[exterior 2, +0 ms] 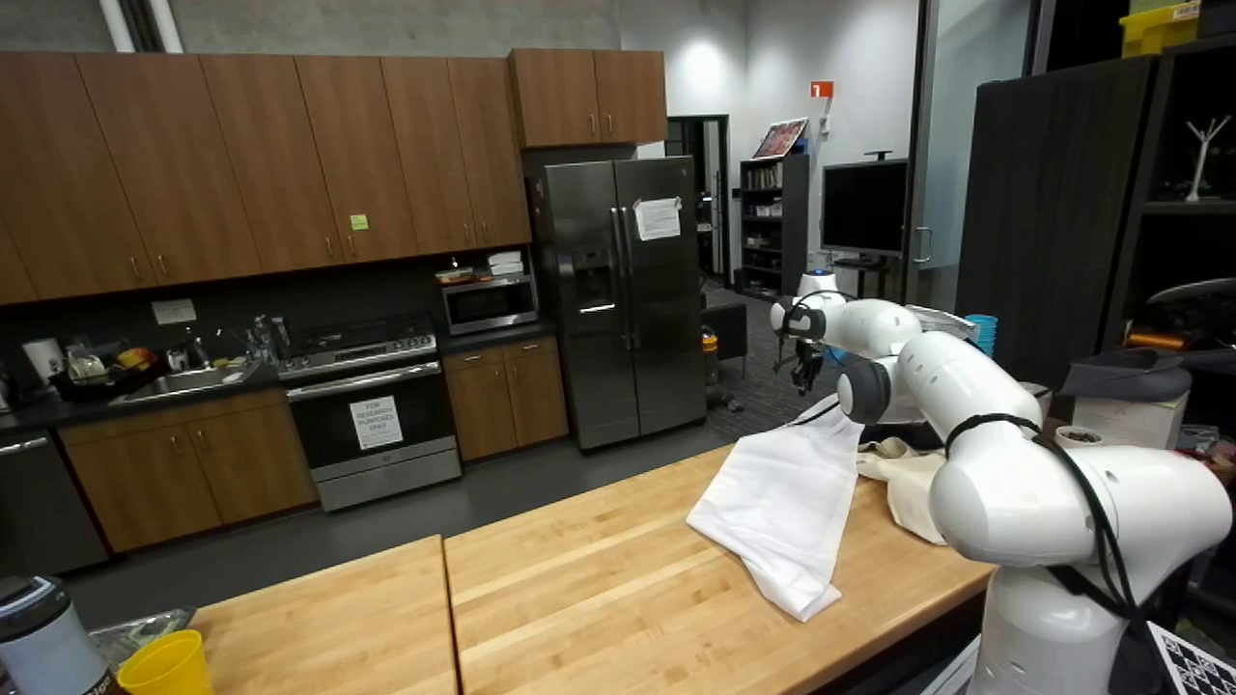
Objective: Move the white cloth to the left.
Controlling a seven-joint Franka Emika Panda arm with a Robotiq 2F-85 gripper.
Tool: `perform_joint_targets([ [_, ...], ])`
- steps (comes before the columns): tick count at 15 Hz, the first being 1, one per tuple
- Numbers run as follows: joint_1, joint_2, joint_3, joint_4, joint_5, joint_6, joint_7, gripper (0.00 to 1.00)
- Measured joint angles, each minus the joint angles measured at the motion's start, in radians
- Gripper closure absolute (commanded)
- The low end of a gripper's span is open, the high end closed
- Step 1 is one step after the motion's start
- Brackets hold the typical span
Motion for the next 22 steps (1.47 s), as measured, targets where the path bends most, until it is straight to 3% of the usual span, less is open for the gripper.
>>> perform_joint_targets([
  [4,0.0,0.008,0.018,0.013,-0.004,0.077,-0.204,0.05],
  [6,-0.002,0.008,0.029,0.01,-0.004,0.096,-0.318,0.0],
  [11,0.002,0.015,0.029,-0.001,-0.038,0.014,-0.5,0.0],
  [20,0.002,0.077,-0.037,0.001,-0.143,-0.028,-0.569,0.0],
  [21,-0.001,0.081,-0.041,0.001,-0.145,-0.027,-0.571,0.25],
  [22,-0.005,0.087,-0.043,0.001,-0.145,-0.024,-0.571,0.27],
])
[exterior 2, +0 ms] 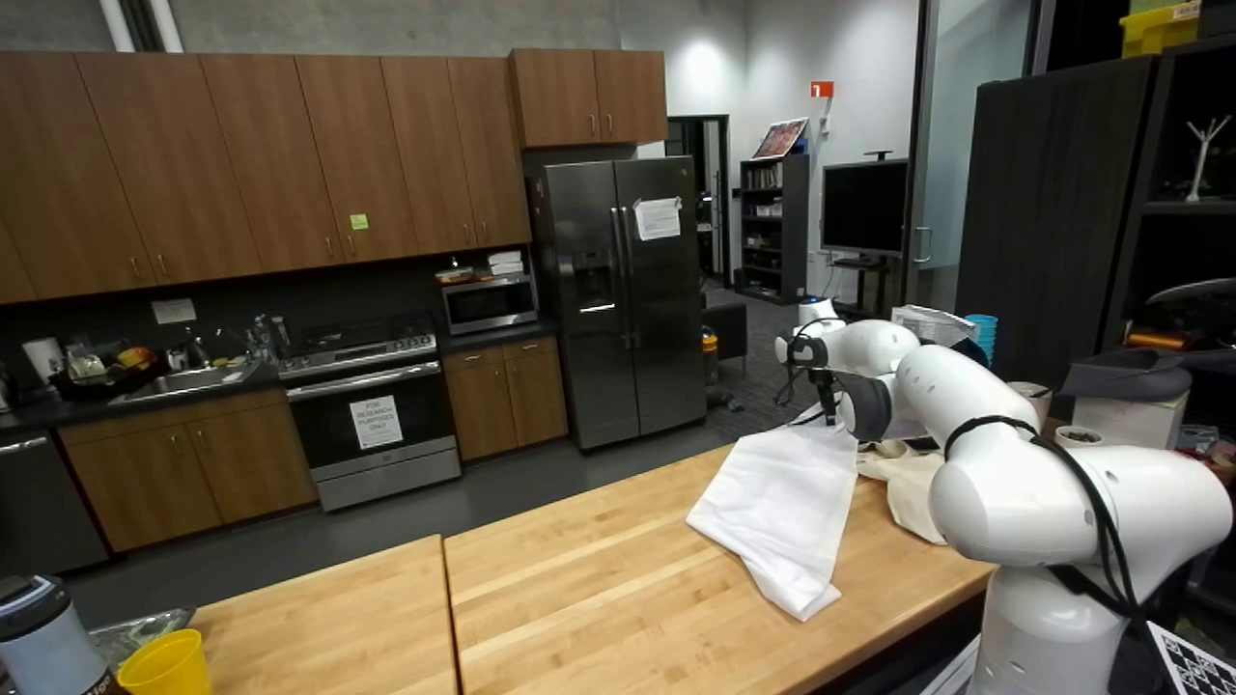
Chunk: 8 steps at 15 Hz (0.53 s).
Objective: Move the white cloth to the left.
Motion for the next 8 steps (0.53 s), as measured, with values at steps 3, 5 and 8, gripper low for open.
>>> perform_joint_targets([
  [3,-0.01,0.013,-0.001,0.0,0.0,0.006,0.0,0.48],
  [5,-0.015,0.016,-0.001,0.0,0.0,0.016,0.0,0.65],
  [8,-0.016,0.016,-0.001,0.002,0.0,0.037,0.001,0.88],
])
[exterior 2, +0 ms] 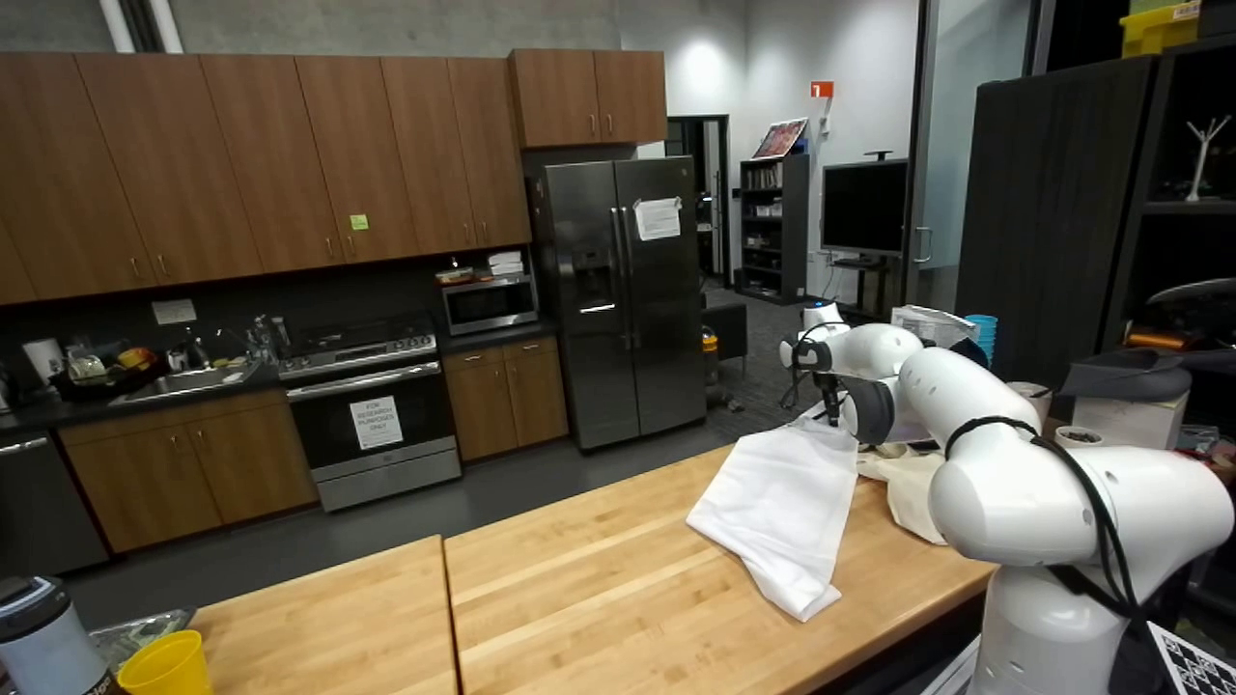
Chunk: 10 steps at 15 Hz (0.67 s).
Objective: Move the white cloth to the left.
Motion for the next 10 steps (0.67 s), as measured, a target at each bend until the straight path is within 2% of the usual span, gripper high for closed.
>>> perform_joint_targets([
  [2,0.0,0.0,0.002,0.004,0.001,0.022,0.008,0.99],
  [6,0.0,-0.023,0.022,0.007,0.035,0.02,0.08,0.99],
  [10,-0.001,-0.085,0.065,0.009,0.099,-0.075,0.161,0.99],
])
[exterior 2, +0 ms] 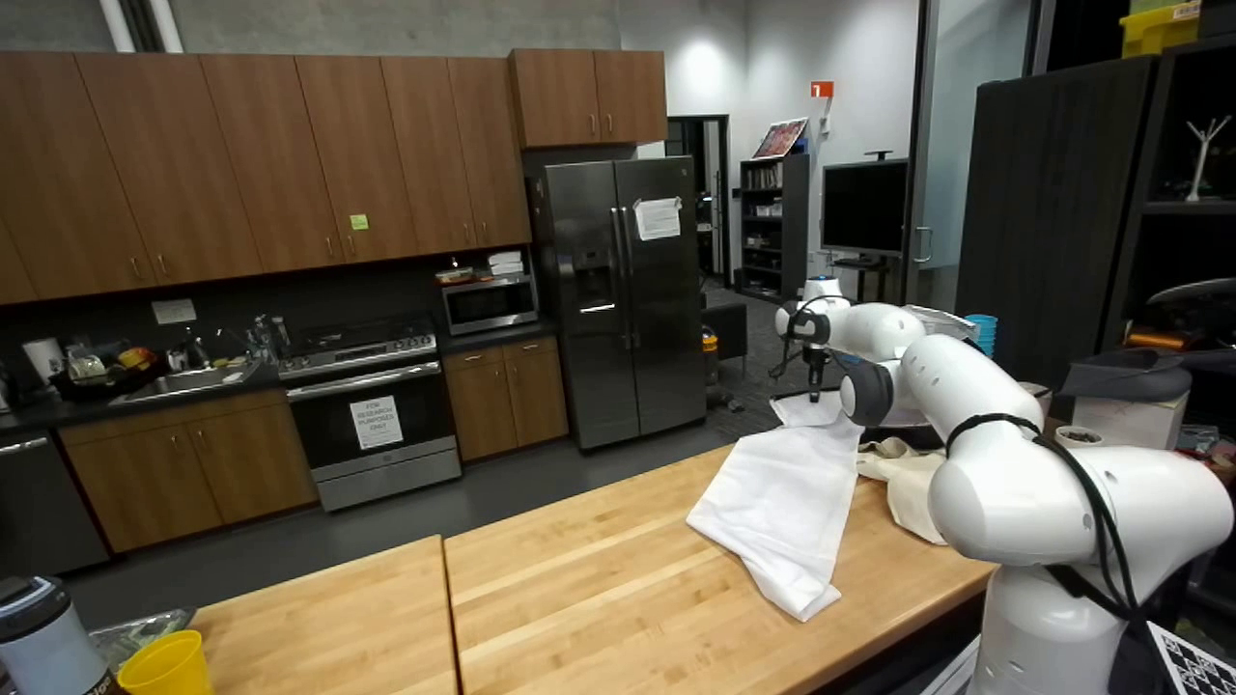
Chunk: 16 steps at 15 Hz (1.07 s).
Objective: Move the white cloth to the left.
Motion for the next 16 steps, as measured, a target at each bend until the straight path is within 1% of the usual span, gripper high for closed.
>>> perform_joint_targets([
  [4,-0.006,-0.088,0.044,0.009,0.066,-0.083,0.105,0.99],
  [7,-0.023,-0.16,0.09,0.014,0.13,-0.102,0.199,0.99],
  [12,-0.058,-0.252,0.171,0.016,0.229,-0.039,0.275,0.99],
  [16,-0.061,-0.294,0.205,0.016,0.257,0.024,0.298,0.99],
])
